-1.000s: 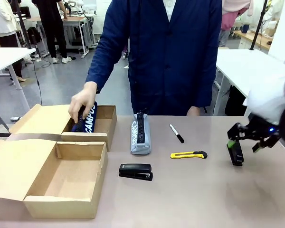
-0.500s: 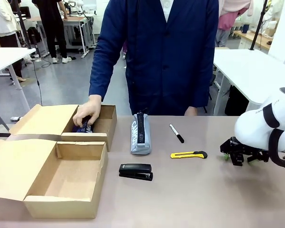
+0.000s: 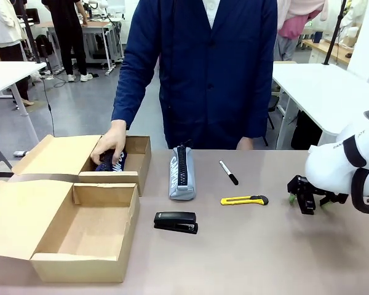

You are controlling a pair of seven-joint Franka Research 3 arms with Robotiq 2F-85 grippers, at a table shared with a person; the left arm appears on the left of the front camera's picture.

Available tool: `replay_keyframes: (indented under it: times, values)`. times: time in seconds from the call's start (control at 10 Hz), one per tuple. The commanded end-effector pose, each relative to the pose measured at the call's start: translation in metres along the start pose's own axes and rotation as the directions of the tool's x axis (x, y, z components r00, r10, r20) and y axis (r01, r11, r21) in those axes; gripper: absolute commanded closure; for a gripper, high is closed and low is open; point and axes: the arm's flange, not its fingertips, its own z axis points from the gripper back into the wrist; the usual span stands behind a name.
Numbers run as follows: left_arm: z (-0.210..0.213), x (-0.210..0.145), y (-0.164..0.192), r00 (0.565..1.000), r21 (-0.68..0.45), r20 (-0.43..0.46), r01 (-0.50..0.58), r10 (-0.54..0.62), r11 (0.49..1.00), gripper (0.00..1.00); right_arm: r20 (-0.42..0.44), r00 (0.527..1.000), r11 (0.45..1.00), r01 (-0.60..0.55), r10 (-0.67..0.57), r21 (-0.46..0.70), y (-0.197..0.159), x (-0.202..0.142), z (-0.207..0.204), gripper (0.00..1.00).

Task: Place items inside the box.
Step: Pick up a Pencil pouch or Stapler and place it inside the Mailer Box closest to the robot.

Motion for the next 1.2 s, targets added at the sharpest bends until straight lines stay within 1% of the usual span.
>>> replay_keyframes:
  times: [0.0, 0.2, 0.3, 0.4, 0.5, 0.6, 0.8, 0.9, 1.0, 1.1]
  values:
    - [0.000, 0.000, -0.001, 1.000, -0.026, 0.017, 0.022, -0.022, 0.999, 0.00, 0.033, 0.999, 0.999, -0.005, 0.006, -0.034, 0.001, -0.029, 0.014, 0.00]
    - [0.000, 0.000, -0.001, 1.000, -0.026, 0.017, 0.022, -0.022, 0.999, 0.00, 0.029, 0.999, 0.999, -0.018, 0.019, -0.031, 0.008, -0.030, 0.018, 0.00]
    - [0.000, 0.000, -0.001, 1.000, -0.026, 0.017, 0.022, -0.022, 0.999, 0.00, 0.041, 0.999, 0.999, -0.020, 0.022, -0.044, 0.009, -0.030, 0.013, 0.00]
    - [0.000, 0.000, -0.001, 1.000, -0.026, 0.017, 0.022, -0.022, 0.999, 0.00, 0.057, 0.998, 0.999, -0.020, 0.023, -0.042, 0.010, -0.032, 0.012, 0.58]
    - [0.000, 0.000, -0.001, 1.000, -0.026, 0.017, 0.022, -0.022, 0.999, 0.00, 0.084, 0.996, 0.998, -0.032, 0.036, -0.047, 0.013, -0.035, 0.013, 0.59]
    - [0.000, 0.000, -0.001, 1.000, -0.026, 0.017, 0.022, -0.022, 0.999, 0.00, 0.082, 0.996, 0.999, -0.032, 0.035, -0.035, 0.013, -0.035, 0.014, 1.00]
    - [0.000, 0.000, -0.001, 1.000, -0.026, 0.017, 0.022, -0.022, 0.999, 0.00, 0.085, 0.996, 0.998, -0.036, 0.039, -0.046, 0.013, -0.034, 0.018, 1.00]
    - [0.000, 0.000, -0.001, 1.000, -0.026, 0.017, 0.022, -0.022, 0.999, 0.00, 0.070, 0.997, 0.997, -0.040, 0.044, -0.060, 0.012, -0.034, 0.015, 0.85]
    - [0.000, 0.000, -0.001, 1.000, -0.026, 0.017, 0.022, -0.022, 0.999, 0.00, 0.060, 0.997, 0.997, -0.040, 0.044, -0.064, 0.012, -0.035, 0.014, 0.95]
    - [0.000, 0.000, -0.001, 1.000, -0.026, 0.017, 0.022, -0.022, 0.999, 0.00, 0.060, 0.997, 0.997, -0.038, 0.042, -0.067, 0.011, -0.034, 0.015, 1.00]
